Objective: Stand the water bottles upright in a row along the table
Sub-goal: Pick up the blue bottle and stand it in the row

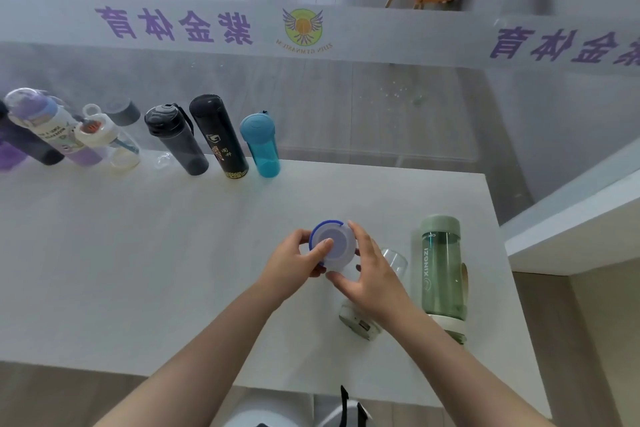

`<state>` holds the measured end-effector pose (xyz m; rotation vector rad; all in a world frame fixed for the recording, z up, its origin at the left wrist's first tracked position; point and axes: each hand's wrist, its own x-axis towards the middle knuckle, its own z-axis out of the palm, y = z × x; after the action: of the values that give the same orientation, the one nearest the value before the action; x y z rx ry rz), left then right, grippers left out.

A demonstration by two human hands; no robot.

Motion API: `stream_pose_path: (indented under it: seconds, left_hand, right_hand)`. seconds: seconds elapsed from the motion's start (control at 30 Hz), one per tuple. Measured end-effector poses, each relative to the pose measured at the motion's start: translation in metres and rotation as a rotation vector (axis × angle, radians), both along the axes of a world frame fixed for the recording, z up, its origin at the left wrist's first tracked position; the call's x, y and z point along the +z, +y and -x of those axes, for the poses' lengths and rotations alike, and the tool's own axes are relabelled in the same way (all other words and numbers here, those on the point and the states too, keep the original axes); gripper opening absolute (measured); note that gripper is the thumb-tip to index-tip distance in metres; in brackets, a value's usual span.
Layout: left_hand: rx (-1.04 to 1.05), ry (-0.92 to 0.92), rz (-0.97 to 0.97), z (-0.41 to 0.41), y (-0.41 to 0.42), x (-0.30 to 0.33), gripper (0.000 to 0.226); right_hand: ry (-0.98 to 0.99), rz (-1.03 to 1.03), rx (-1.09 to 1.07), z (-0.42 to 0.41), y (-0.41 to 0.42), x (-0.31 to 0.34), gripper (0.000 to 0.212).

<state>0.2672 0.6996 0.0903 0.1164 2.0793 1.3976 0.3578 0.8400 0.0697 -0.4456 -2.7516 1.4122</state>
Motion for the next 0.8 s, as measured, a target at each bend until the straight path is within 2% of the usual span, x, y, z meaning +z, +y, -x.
stream_pose_path:
  seconds: [0.2, 0.3, 0.43, 0.53, 0.67, 0.8]
  left_hand:
    - [-0.022, -0.088, -0.078, 0.014, 0.003, -0.005, 0.027]
    - [-0.073, -0.058, -0.035, 0.024, 0.000, -0.011, 0.023]
    - [-0.190, 0.118, 0.234, 0.043, -0.011, -0.030, 0.038]
    - [-0.344, 0.216, 0.503, 0.060, -0.026, -0.052, 0.058]
    - [-0.494, 0.155, 0.895, 0.077, -0.047, -0.076, 0.096]
    - [-0.479, 0.096, 0.996, 0.084, -0.061, -0.087, 0.116]
  right_hand:
    - [0.042, -0.022, -0.087, 0.017, 0.006, 0.007, 0.088]
    - [0.027, -0.005, -0.113, 0.028, 0.013, 0.007, 0.087]
    - [0.004, 0.004, -0.112, 0.047, 0.022, 0.006, 0.086]
    - [-0.001, 0.005, -0.108, 0.067, 0.028, 0.006, 0.082]
    - [-0.001, 0.017, -0.107, 0.099, 0.037, 0.008, 0.077]
    - [0.003, 0.029, -0.115, 0.135, 0.042, 0.009, 0.075]
